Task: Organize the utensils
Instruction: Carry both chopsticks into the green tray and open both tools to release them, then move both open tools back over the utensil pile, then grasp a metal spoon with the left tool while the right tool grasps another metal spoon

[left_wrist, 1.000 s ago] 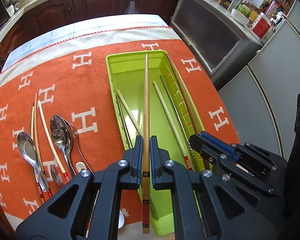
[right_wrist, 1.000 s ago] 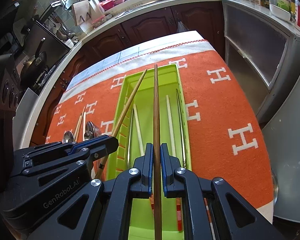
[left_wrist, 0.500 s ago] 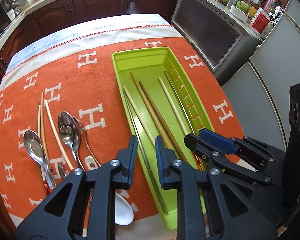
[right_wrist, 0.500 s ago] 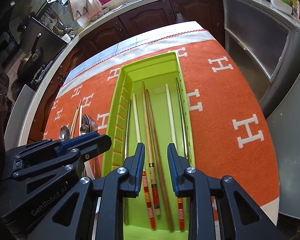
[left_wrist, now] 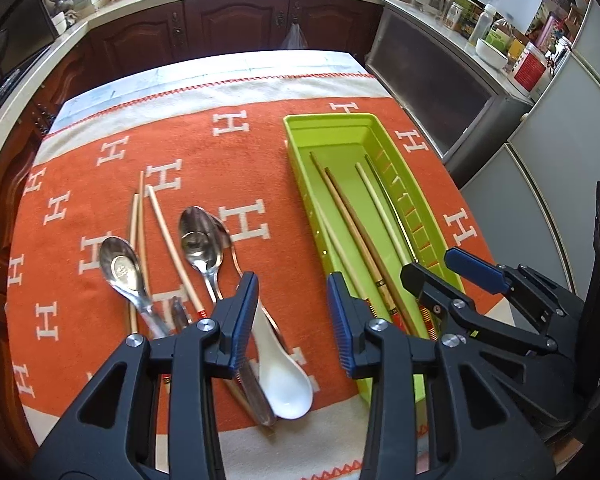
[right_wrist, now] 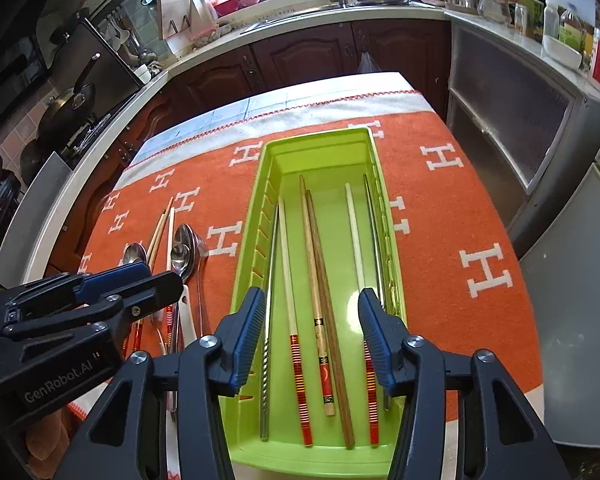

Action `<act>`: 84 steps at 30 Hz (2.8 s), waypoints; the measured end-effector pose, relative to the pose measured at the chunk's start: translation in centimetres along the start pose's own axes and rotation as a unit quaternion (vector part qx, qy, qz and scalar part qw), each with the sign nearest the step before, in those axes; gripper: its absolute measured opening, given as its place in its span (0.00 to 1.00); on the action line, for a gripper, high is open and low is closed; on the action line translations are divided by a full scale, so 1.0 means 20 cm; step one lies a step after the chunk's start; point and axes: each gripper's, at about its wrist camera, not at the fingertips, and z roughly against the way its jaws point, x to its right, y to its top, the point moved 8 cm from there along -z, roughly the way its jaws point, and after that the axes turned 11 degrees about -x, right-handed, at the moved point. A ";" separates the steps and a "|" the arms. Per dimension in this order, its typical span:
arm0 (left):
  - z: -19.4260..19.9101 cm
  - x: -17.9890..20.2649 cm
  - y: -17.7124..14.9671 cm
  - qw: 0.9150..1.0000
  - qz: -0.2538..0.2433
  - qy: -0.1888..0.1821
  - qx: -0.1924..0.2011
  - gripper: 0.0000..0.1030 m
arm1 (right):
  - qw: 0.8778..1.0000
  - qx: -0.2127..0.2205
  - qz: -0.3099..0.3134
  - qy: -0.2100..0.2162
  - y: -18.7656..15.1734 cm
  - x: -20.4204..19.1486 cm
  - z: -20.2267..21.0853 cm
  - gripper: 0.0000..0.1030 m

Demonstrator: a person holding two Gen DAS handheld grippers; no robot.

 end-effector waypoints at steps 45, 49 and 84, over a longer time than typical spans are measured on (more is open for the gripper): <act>-0.11 -1.08 -0.14 0.983 0.180 -0.047 0.007 0.43 | 0.990 -0.072 0.099 0.063 0.25 -0.82 -0.22 0.48; -0.20 -1.09 -0.08 0.982 0.179 -0.061 0.007 0.43 | 0.989 -0.085 0.104 0.065 0.22 -0.84 -0.31 0.46; -0.40 -0.97 0.06 0.990 0.110 -0.074 0.038 0.01 | 0.982 -0.130 0.126 0.056 0.13 -0.91 -0.52 0.43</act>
